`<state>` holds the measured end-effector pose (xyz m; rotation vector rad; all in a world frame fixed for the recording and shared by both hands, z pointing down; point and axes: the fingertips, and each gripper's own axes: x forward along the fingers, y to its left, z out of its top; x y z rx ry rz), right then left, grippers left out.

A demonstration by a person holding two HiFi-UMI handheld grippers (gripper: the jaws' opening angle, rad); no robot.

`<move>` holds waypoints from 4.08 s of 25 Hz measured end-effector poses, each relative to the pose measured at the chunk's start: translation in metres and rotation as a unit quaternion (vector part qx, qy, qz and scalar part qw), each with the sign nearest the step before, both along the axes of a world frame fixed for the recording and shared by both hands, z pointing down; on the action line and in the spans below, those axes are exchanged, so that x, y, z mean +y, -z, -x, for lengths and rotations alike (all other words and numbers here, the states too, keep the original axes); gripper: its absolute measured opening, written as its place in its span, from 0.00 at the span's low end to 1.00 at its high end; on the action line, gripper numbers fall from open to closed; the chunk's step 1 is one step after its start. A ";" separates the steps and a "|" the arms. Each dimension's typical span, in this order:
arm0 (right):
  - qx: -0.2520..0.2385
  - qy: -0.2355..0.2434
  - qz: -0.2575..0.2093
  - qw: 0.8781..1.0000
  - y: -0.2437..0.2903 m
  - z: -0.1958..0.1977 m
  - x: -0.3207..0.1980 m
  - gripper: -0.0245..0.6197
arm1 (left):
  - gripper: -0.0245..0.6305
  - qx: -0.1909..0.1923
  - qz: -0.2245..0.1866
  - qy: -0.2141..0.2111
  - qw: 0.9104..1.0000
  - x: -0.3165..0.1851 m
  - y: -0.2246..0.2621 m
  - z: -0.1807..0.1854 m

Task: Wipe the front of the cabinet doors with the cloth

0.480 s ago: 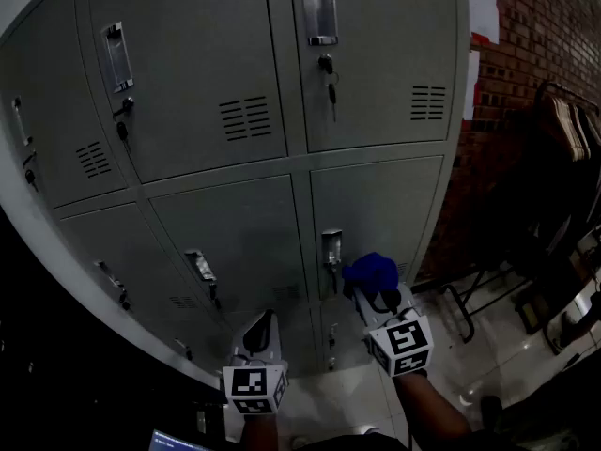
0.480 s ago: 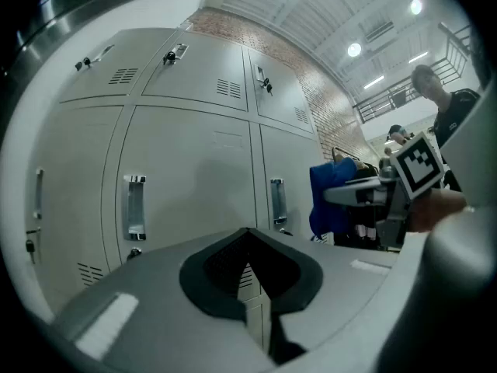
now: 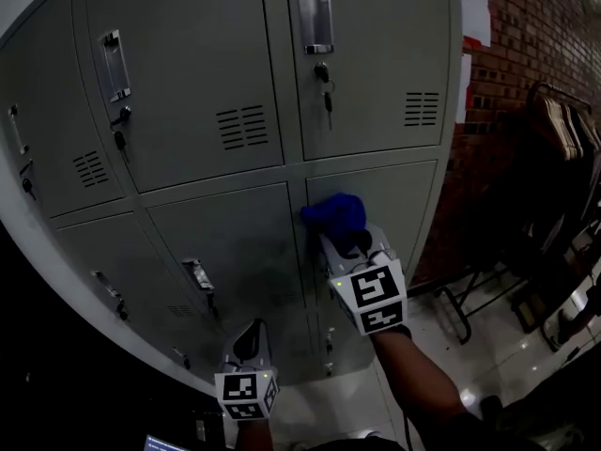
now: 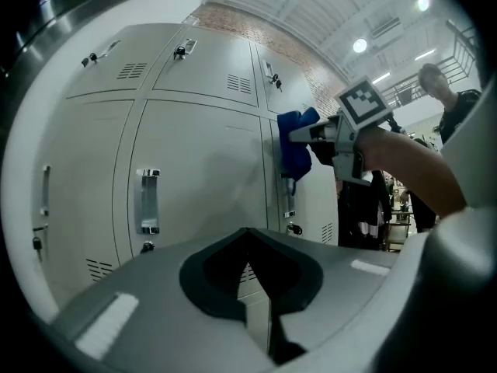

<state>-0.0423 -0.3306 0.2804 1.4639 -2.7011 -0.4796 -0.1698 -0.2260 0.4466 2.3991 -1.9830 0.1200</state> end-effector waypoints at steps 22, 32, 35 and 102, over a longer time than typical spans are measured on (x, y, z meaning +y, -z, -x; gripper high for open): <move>-0.006 -0.016 0.004 1.000 0.024 -0.019 -0.033 0.19 | 0.06 -0.005 -0.021 -0.009 1.000 0.005 0.015 0.001; -0.017 -0.088 0.024 0.996 0.022 -0.126 -0.059 0.19 | 0.06 -0.004 -0.014 -0.014 1.000 0.004 0.015 -0.015; -0.026 -0.114 0.026 0.993 0.022 -0.162 -0.067 0.19 | 0.06 -0.007 -0.011 -0.016 1.000 0.003 0.013 -0.019; -0.038 -0.067 0.086 0.993 -0.052 -0.100 -0.039 0.20 | 0.06 -0.001 -0.011 -0.007 1.000 0.025 0.008 0.001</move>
